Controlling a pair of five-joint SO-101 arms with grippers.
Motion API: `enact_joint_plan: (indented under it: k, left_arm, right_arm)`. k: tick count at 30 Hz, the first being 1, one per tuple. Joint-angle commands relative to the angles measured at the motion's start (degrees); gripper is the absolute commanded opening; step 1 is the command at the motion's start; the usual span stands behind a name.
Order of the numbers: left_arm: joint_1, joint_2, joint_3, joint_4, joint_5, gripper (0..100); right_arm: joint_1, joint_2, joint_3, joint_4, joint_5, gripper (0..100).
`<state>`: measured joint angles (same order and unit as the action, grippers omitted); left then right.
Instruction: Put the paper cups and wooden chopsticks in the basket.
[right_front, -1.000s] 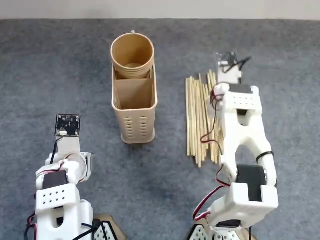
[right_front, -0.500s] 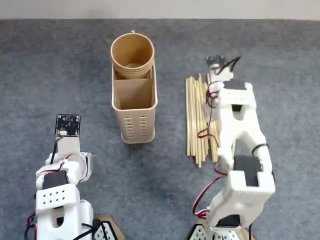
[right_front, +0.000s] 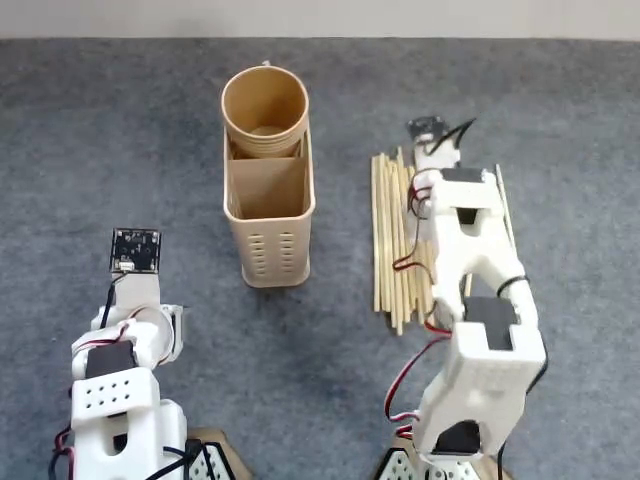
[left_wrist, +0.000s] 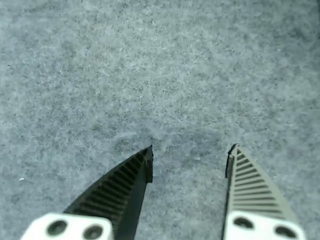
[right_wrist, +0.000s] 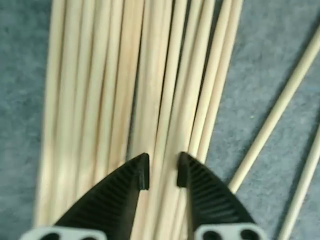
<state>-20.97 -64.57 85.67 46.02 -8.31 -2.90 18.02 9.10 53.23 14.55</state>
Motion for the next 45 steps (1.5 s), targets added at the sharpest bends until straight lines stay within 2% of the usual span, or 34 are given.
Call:
enact_joint_plan:
  k: [1, 6, 14, 17, 24, 31, 36, 39, 45]
  left_arm:
    - [0.7, -0.7, -0.2, -0.8, 0.6, 26]
    - [0.7, -0.7, -0.2, -0.8, 0.6, 26]
    - [0.7, -0.6, -0.2, -0.9, 0.6, 26]
    - [0.7, -0.6, -0.2, -1.0, 0.6, 26]
    - [0.7, -0.6, -0.2, -1.1, 0.6, 26]
    - [0.7, -0.6, -0.2, -1.1, 0.6, 26]
    - [0.7, -0.6, -0.2, -1.1, 0.6, 26]
    - [0.7, -0.6, -0.2, -1.1, 0.6, 26]
    - [0.7, -0.6, -0.2, -1.1, 0.6, 26]
  right_arm:
    - [1.5, 4.7, -0.7, -0.7, 0.8, 5.0]
    - [2.6, 5.8, -3.4, 0.4, 0.6, 5.2]
    - [3.1, 5.8, -14.4, 11.2, 0.4, 2.9]
    - [3.1, 5.8, -22.6, 16.7, -0.1, 2.9]
    - [2.1, 5.8, -55.0, 30.6, -9.9, 2.8]
    - [-6.7, 6.0, -90.7, 38.2, -19.3, 0.5]
    - [-16.3, 5.9, -112.2, 36.6, -22.9, 0.5]
    - [-20.2, 5.8, -112.1, 33.9, -22.9, 0.5]
    - [-24.8, 6.4, -111.1, 36.0, -23.2, 0.5]
